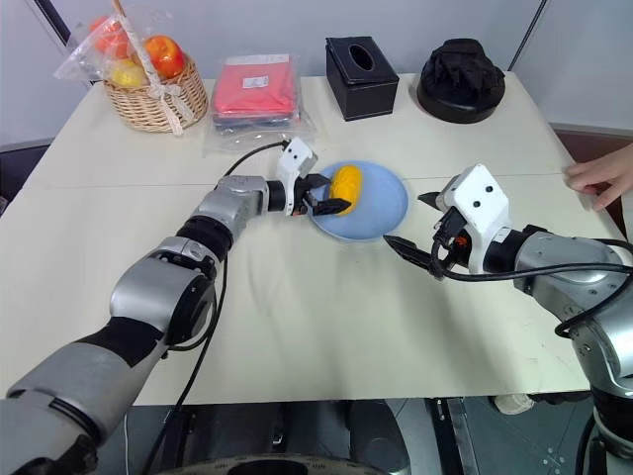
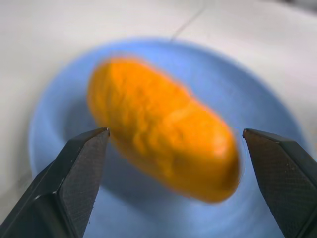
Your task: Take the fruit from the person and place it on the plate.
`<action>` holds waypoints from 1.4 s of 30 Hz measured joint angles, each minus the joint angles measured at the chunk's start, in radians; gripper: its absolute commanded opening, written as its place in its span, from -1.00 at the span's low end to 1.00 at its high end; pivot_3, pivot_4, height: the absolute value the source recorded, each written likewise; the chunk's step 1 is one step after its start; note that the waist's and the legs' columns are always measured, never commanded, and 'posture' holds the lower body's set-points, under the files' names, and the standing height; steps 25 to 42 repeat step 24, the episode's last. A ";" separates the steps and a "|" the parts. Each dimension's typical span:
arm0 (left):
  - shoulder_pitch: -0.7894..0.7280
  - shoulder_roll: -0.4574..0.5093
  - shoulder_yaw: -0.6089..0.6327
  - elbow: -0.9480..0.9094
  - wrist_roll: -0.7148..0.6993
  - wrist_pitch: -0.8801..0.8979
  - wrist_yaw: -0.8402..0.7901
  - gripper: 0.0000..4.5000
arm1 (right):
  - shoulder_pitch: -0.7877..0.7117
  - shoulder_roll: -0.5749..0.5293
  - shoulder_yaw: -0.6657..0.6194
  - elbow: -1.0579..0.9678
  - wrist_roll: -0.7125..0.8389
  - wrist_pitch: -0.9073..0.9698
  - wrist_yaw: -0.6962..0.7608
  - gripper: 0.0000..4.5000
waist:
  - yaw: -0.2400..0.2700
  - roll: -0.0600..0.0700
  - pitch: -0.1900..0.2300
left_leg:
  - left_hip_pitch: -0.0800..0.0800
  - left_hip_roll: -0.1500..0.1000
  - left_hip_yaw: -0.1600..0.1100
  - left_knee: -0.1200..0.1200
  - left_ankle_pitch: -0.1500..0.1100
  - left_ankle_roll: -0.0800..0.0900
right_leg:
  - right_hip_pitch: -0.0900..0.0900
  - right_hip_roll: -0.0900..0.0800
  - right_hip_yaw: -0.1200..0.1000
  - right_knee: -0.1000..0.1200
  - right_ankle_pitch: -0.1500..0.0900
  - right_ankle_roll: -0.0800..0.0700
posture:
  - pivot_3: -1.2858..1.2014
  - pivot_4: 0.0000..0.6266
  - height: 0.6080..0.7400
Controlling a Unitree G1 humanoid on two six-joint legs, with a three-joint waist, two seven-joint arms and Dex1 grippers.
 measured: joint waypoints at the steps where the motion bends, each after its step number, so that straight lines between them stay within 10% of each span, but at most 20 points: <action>1: -0.002 0.011 0.015 -0.028 -0.007 0.017 -0.013 0.99 | 0.000 0.001 0.001 0.000 -0.001 0.000 0.001 1.00 | -0.002 0.000 0.000 | 0.000 0.000 0.000 0.000 0.000 0.000 | 0.000 0.000 0.000 0.000 0.000 0.000 | 0.03 -0.52 1.00; 18: 0.554 0.543 0.194 -1.398 -0.405 0.859 -0.085 0.99 | -0.021 -0.002 0.032 0.069 -0.039 -0.057 0.066 1.00 | 0.000 0.000 0.000 | 0.001 0.006 -0.001 0.001 0.000 0.000 | 0.001 0.000 0.000 0.000 0.000 0.000 | 0.03 -0.52 1.00; 42: 0.633 0.611 0.312 -1.551 -0.525 0.980 0.002 0.99 | -0.022 -0.015 0.032 0.098 -0.053 -0.075 0.104 1.00 | -0.001 0.000 0.000 | 0.001 0.006 -0.001 0.001 0.000 0.000 | 0.002 0.000 0.000 0.000 0.000 0.000 | 0.03 -0.52 1.00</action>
